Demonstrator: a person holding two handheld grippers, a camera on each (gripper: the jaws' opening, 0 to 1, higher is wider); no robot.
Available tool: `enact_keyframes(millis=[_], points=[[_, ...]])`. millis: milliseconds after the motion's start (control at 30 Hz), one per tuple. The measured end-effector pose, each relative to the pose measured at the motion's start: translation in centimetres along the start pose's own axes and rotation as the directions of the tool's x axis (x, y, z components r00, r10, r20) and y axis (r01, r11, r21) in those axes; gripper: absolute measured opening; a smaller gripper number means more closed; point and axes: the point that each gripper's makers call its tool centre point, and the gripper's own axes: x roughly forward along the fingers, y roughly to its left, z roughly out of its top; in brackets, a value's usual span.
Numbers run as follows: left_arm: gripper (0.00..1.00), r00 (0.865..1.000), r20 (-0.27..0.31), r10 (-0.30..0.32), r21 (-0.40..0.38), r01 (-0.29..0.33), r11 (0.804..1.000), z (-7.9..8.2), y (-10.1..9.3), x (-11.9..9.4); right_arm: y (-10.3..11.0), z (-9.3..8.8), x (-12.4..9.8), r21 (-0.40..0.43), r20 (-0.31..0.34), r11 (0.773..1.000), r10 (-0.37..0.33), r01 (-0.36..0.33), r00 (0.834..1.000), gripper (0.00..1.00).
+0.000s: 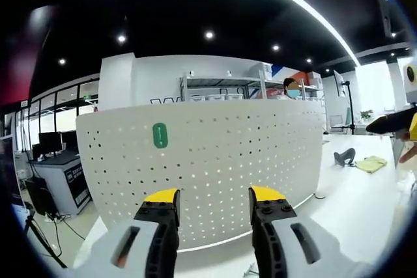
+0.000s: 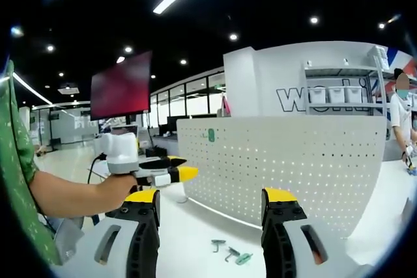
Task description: Insert the hook assembly into the mounting plate slot until the hook locks in place.
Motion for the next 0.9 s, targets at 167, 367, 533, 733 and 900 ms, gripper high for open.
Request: enact_keyframes(millis=[167,367,533,733,900], points=[[0.44,1.000,-0.017,-0.016,0.001,0.016,1.000,-0.9,-0.8,-0.8,0.1,0.0,-0.2,-0.001,0.002,1.000,0.000,0.000,1.000,0.64],[0.43,0.999,-0.029,-0.028,0.000,0.028,1.000,-1.5,-1.4,-1.7,0.3,0.1,-0.4,-0.005,0.004,1.000,0.001,-0.001,1.000,0.64],[0.43,0.999,-0.035,-0.038,-0.009,0.037,0.999,-1.9,-1.8,-2.4,0.4,0.2,-0.6,-0.006,0.008,1.000,-0.001,0.001,1.000,0.64],[0.42,0.997,-0.050,-0.054,-0.019,0.053,0.998,-2.6,-2.7,-3.5,0.0,-0.2,-1.2,0.000,0.006,1.000,-0.017,0.017,1.000,0.64],[0.41,0.996,-0.059,-0.068,-0.017,0.067,0.998,-3.1,-3.4,-4.2,-0.2,-0.5,-1.5,0.003,0.000,1.000,-0.027,0.027,1.000,0.64]])
